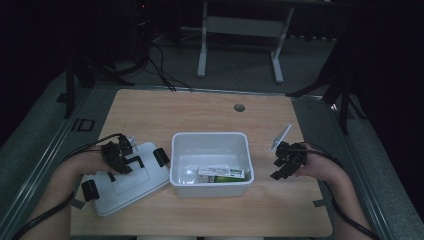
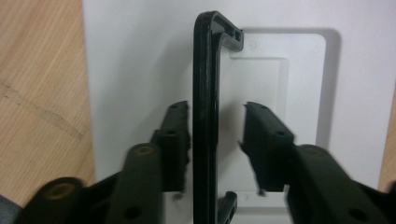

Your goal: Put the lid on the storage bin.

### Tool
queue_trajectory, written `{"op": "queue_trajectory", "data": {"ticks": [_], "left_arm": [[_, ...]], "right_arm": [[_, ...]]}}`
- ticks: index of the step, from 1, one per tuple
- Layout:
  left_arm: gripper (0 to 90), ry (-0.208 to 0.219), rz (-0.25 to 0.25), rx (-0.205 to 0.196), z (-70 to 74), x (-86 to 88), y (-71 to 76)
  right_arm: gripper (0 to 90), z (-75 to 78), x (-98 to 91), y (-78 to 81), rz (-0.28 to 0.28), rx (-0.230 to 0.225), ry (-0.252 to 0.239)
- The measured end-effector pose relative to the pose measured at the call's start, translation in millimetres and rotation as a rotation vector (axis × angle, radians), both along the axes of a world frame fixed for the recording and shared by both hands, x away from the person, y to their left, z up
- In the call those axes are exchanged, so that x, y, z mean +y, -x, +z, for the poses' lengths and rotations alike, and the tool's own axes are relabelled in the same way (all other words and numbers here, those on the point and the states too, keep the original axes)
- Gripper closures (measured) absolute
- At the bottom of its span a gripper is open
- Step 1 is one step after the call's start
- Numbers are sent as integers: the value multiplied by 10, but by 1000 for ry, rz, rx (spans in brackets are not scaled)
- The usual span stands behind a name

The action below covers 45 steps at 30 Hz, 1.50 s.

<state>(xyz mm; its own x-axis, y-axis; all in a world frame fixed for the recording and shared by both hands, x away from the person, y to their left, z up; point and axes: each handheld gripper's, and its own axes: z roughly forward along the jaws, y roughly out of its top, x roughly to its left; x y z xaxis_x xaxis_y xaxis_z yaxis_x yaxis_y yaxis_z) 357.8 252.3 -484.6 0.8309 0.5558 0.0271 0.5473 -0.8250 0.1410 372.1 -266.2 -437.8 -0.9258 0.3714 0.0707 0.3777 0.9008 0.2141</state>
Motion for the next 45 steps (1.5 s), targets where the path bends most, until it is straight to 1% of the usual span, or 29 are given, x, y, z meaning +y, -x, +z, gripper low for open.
{"op": "queue_trajectory", "data": {"ticks": [1, 5, 6, 7, 8, 9, 10, 11, 16, 18, 19, 20, 22, 23, 29, 31, 32, 33, 34, 36, 37, 39, 40, 42, 45], "left_arm": [[662, -4, -5, -2, -8, -10, -3], [780, -16, 2, 24, 2, -22, -27], [815, -15, -4, 30, 11, -22, -27], [818, -15, -4, 30, 11, -22, -27], [818, -6, -7, 52, 20, -24, -24], [839, -14, -15, 41, 25, -27, -17], [842, -24, -8, 37, 30, -25, -21], [842, -35, -12, 37, 35, -21, -20], [844, -23, -21, 49, 117, 21, -3], [844, -21, -26, 49, 170, 37, 10], [844, -25, -33, 56, 208, 45, 25], [844, -32, -40, 48, 243, 50, 36], [844, -31, -42, 51, 316, 68, 61], [845, -34, -43, 44, 366, 81, 75], [844, -21, -35, 44, 572, 172, 140], [844, -22, -32, 48, 598, 187, 150], [844, -20, -27, 40, 650, 212, 167], [845, -20, -26, 44, 671, 223, 175], [844, -22, -25, 36, 692, 229, 185], [844, -20, -29, 43, 738, 241, 203], [844, -21, -30, 34, 769, 244, 214], [844, -6, -35, 27, 841, 259, 231], [845, 5, -33, 15, 881, 263, 242], [845, 21, -38, 3, 967, 275, 259], [844, 27, -46, -17, 1089, 274, 281]], "right_arm": [[414, -11, -7, 1, -3, 1, 0], [362, -53, -39, 5, -18, 16, 5], [350, -67, -46, 8, -23, 18, 11], [350, -67, -46, 8, -23, 18, 11], [334, -81, -54, 9, -23, 14, 18], [311, -107, -71, 13, -37, 12, 19], [295, -120, -80, 16, -35, 12, 20], [288, -134, -88, 18, -35, 12, 19], [265, -175, -119, 31, -47, 20, 25], [256, -192, -130, 34, -49, 16, 31], [244, -199, -134, 35, -51, 14, 33], [233, -210, -139, 37, -54, 9, 37], [222, -223, -145, 42, -53, 6, 42], [215, -227, -146, 46, -51, 2, 42], [203, -230, -150, 61, -51, -4, 60], [199, -234, -151, 62, -49, 1, 62], [199, -239, -150, 64, -46, -1, 65], [199, -244, -149, 64, -45, 0, 67], [196, -252, -148, 67, -45, -2, 69], [196, -269, -141, 69, -41, -6, 75], [196, -279, -137, 73, -39, -10, 78], [196, -292, -133, 76, -38, -12, 83], [196, -294, -133, 76, -38, -12, 82], [196, -292, -130, 79, -38, -15, 86], [196, -287, -122, 81, -36, -16, 86]]}}
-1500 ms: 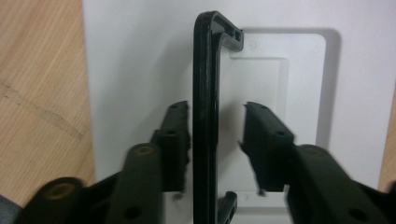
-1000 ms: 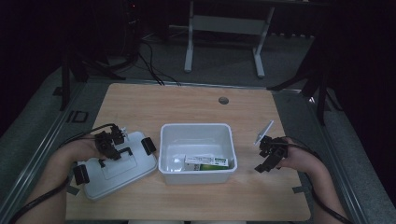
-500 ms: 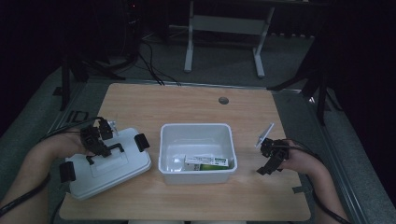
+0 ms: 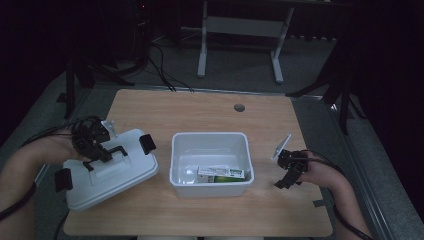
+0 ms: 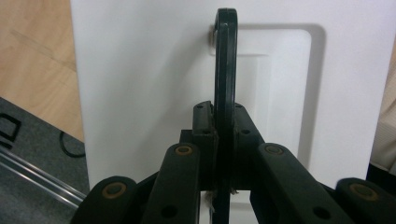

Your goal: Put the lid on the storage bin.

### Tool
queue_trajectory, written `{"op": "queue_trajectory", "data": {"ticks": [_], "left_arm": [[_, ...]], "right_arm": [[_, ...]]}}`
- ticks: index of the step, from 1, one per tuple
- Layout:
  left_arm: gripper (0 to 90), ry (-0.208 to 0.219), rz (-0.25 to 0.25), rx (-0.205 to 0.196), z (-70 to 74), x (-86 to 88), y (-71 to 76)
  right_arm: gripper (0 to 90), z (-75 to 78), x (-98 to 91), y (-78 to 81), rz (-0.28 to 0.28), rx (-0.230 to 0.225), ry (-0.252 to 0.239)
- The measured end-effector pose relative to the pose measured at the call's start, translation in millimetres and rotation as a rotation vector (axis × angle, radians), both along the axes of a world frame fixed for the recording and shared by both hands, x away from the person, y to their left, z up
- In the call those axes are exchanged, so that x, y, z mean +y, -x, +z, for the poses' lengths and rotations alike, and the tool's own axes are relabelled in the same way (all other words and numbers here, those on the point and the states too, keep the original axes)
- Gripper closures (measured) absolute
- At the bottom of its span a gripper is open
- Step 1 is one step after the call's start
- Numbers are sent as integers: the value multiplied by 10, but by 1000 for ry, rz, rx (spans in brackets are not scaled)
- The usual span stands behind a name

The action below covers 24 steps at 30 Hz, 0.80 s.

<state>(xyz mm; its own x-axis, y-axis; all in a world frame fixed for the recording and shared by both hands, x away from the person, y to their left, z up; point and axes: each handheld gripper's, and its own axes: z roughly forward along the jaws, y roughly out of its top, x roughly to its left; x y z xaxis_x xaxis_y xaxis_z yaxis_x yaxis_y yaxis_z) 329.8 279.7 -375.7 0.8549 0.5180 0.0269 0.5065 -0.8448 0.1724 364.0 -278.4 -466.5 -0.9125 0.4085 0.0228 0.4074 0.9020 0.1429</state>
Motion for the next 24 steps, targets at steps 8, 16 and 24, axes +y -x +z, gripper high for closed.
{"op": "queue_trajectory", "data": {"ticks": [8, 16, 24], "left_arm": [[845, 11, -29, -37, 282, -97, 34], [844, 22, -82, -69, 465, -325, 25], [844, 32, -140, -79, 578, -584, -8]], "right_arm": [[198, 1, 19, 0, 3, 3, 2], [198, -12, 26, 10, 5, 4, 6], [198, -15, 26, 21, 3, 11, 7]]}}
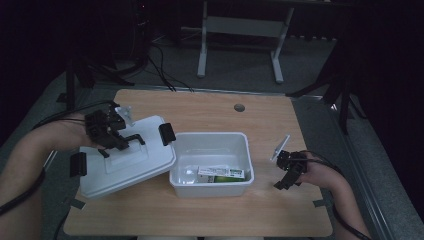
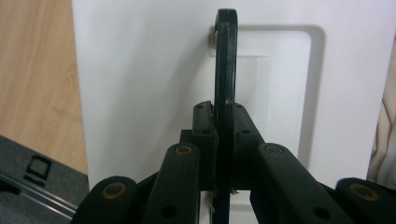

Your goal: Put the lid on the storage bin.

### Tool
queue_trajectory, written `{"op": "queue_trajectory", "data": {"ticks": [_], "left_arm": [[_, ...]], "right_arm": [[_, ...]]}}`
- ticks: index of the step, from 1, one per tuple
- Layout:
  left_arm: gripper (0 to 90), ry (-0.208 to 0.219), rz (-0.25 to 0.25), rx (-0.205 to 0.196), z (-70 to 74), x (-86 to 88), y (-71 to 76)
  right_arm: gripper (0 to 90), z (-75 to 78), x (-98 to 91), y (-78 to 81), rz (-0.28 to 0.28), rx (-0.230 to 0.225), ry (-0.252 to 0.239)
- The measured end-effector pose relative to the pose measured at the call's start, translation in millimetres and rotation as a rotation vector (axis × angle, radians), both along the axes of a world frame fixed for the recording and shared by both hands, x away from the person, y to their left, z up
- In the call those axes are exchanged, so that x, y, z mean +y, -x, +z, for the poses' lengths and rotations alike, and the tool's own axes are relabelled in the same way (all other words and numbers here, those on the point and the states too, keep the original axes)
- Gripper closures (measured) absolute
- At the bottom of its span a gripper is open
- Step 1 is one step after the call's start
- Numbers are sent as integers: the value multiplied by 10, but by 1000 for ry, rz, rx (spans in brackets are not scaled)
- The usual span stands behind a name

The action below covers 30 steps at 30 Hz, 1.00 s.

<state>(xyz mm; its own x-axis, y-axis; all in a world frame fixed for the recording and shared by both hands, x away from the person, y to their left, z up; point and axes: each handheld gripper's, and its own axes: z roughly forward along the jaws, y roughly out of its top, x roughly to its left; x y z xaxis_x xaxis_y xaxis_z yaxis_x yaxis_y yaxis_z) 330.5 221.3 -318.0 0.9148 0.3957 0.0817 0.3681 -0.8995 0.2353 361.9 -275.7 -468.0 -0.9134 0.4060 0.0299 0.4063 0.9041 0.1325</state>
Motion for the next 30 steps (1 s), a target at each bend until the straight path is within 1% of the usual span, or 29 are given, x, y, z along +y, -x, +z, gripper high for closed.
{"op": "queue_trajectory", "data": {"ticks": [5, 10, 13, 14, 15, 16, 20, 23, 27, 30], "left_arm": [[844, -2, -29, 1, 17, -161, -30], [844, 15, -53, 3, 23, -304, -61], [844, 7, -67, 7, 2, -402, -84], [845, -4, -75, 7, -4, -438, -93], [845, -3, -75, 6, -9, -471, -99], [844, -10, -85, 13, -12, -502, -112], [844, -6, -109, 8, -22, -640, -148], [844, -13, -123, 6, -34, -754, -178], [844, -21, -151, 12, -45, -917, -206], [844, -26, -175, 10, -51, -1044, -224]], "right_arm": [[198, -17, 0, 4, 0, 0, 0], [198, -30, -3, 8, 0, -3, 1], [198, -34, -6, 8, 1, -5, 1], [198, -34, -7, 8, 1, -5, -1], [198, -34, -7, 10, 1, -6, 0], [198, -33, -8, 11, 2, -7, 0], [198, -25, -10, 20, 3, -11, 0], [198, -23, -13, 23, 1, -11, 0], [198, -31, -21, 28, 1, -9, 2], [198, -38, -24, 33, 5, -8, 2]]}}
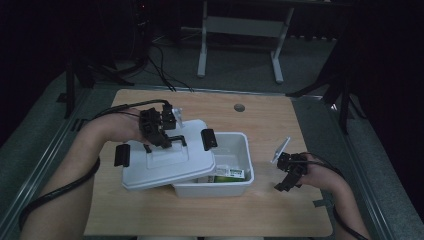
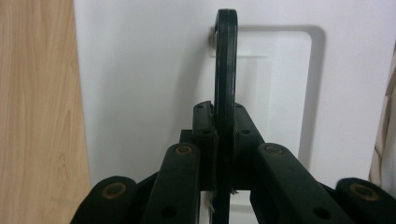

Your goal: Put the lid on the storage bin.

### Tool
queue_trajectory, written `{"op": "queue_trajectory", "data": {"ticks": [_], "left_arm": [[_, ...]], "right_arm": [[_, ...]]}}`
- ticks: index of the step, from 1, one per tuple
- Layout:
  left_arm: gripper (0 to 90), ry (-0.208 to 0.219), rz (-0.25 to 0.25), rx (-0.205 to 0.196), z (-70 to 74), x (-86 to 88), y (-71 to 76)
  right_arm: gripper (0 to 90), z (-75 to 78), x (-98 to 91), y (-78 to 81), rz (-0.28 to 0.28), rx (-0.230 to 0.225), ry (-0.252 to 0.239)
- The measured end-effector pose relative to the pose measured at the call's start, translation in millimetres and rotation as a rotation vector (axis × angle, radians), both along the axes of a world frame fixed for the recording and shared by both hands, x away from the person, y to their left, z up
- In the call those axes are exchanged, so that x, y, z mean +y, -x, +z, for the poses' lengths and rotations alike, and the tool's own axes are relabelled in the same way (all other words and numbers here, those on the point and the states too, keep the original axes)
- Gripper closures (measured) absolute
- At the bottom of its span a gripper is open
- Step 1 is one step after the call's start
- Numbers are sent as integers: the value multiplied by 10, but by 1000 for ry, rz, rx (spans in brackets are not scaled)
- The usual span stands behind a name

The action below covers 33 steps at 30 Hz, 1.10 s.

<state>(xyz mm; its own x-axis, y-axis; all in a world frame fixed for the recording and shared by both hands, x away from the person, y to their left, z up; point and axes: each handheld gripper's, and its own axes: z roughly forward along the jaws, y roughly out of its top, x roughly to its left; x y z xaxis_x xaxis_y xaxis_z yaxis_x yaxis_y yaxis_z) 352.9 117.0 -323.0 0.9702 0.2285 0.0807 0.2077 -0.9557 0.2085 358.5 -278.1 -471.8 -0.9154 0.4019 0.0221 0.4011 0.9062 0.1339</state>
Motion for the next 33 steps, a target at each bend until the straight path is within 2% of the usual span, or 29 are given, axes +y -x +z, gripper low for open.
{"op": "queue_trajectory", "data": {"ticks": [5, 6, 9, 11, 14, 24, 33], "left_arm": [[844, -4, -19, 0, -17, -144, -18], [844, -19, -27, 0, -32, -230, -33], [844, -20, -44, 3, -43, -333, -49], [844, -20, -44, 3, -43, -333, -49], [844, -26, -69, 4, -64, -505, -57], [844, -23, -127, 4, -103, -887, -96], [844, -59, -154, 2, -198, -1173, -148]], "right_arm": [[198, -3, 0, 12, 2, -1, -1], [198, -4, -9, 13, 2, 1, 0], [198, -6, -20, 14, -1, 1, 0], [198, -7, -23, 13, -2, 1, 0], [199, -16, -25, 15, -3, 2, -2], [199, -28, -32, 25, -1, 7, -6], [200, -53, -70, 40, -2, 14, -10]]}}
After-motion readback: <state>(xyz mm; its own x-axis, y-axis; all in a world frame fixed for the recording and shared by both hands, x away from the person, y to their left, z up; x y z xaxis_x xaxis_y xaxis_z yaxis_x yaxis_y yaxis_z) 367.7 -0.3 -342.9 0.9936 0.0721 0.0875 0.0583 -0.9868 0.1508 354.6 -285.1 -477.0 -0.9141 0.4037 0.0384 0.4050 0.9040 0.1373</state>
